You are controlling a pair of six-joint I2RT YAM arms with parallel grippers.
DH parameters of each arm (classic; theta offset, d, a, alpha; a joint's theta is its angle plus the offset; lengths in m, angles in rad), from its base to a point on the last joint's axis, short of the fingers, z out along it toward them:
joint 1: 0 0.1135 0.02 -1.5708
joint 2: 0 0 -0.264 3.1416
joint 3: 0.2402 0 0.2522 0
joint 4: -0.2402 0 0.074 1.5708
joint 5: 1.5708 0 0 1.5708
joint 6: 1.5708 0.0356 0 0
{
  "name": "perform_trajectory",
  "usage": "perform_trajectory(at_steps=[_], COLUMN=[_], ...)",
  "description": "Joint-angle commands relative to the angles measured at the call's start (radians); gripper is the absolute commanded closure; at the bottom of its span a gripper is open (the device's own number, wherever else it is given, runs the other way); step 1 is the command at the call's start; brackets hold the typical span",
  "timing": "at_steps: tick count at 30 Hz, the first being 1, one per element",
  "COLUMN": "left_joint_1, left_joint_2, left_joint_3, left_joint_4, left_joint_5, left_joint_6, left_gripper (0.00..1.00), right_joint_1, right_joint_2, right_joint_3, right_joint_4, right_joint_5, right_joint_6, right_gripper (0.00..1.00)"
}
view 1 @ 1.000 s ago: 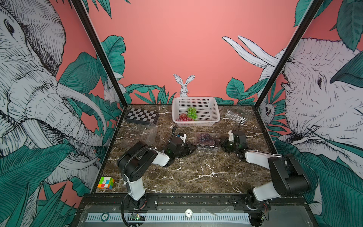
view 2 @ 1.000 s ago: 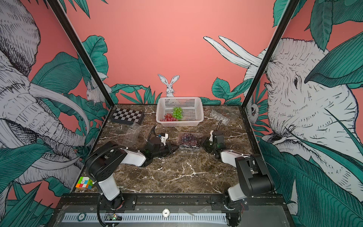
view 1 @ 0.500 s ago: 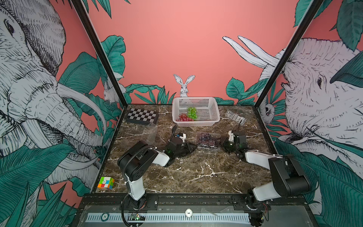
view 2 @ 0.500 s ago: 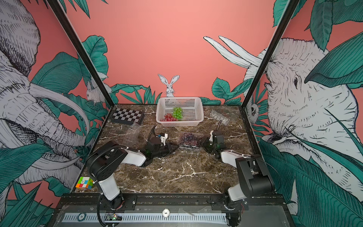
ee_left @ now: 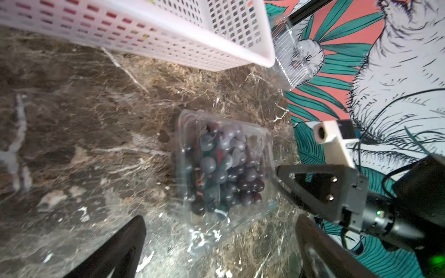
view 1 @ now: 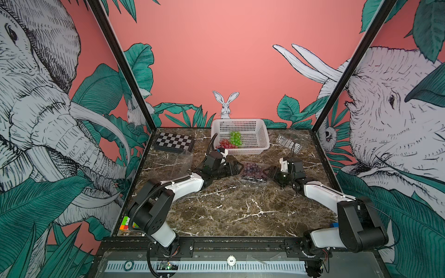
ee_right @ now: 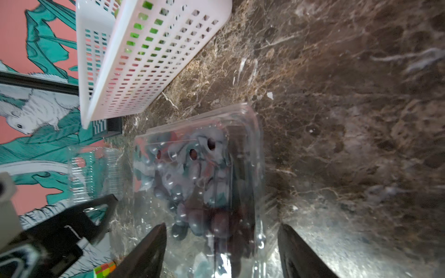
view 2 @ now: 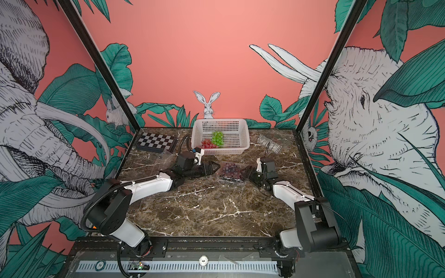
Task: Pack grapes into containers
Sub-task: Close the packing box at the center of the board, then move the packing box to the center of the board.
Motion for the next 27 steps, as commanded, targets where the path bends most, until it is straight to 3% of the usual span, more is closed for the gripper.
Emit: perform_trajectory(at_steps=[1,10,16,27], left_joint_1=[-0.003,-0.008,0.006,0.091], left_joint_2=[0.061,0.176,0.180,0.190], left_joint_3=[0.035,0.076,0.103,0.144], left_joint_4=[-0.074,0.016,-0.022,-0.092], left_joint_5=[0.036,0.094,0.083,0.055], left_joint_6=[0.034,-0.043,-0.038,-0.013], left_gripper=[0.01,0.01,0.01,0.01], right_joint_1=[0.001,0.059,0.111,0.142], right_joint_2=[0.007,0.126,0.199,0.365], right_joint_3=[0.012,0.084,0.161,0.340], right_joint_4=[-0.033,0.028,0.060,0.072], right_joint_5=[0.008,-0.005,0.007,-0.007], right_joint_6=[-0.045,-0.027,0.002,0.008], right_gripper=[0.22,0.23,0.30,0.33])
